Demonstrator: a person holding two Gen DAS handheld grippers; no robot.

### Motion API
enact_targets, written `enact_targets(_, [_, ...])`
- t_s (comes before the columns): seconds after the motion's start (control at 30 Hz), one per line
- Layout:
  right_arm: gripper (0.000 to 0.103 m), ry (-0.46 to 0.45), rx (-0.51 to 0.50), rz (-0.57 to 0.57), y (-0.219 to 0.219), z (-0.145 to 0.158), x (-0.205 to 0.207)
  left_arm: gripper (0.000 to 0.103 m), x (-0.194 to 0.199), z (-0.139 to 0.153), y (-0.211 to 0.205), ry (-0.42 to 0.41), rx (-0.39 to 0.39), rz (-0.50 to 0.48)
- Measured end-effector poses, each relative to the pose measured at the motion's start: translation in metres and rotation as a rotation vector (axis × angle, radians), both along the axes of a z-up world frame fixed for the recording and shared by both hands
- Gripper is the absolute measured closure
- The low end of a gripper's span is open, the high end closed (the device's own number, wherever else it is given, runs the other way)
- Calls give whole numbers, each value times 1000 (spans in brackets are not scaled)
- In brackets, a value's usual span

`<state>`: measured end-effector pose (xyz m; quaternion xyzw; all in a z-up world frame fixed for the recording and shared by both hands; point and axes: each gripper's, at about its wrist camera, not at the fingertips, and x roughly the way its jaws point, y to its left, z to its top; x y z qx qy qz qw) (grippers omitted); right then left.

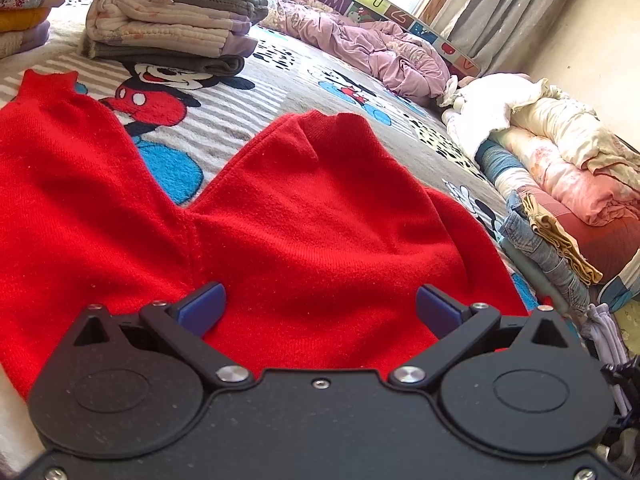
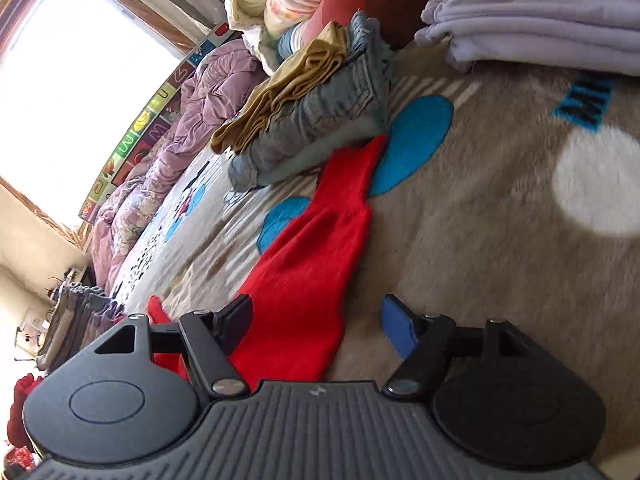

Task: Fold clothes

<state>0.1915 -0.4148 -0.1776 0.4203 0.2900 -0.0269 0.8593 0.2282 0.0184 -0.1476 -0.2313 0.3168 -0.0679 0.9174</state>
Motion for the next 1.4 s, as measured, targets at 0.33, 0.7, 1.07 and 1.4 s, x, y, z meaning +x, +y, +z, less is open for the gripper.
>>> enact_targets(0.33, [36, -13, 276, 74, 99, -19, -69, 1, -58, 36, 85, -29, -360, 269])
enact_targets(0.7, [54, -18, 423, 26, 123, -29, -77, 1, -99, 30, 91, 167, -400, 230])
enact_targets(1.07, [83, -42, 439, 23, 121, -42, -75, 62, -114, 0, 46, 221, -331, 138])
enact_targets(1.4, [97, -19, 387, 81, 119, -44, -106, 88, -144, -22, 39, 289, -316, 107])
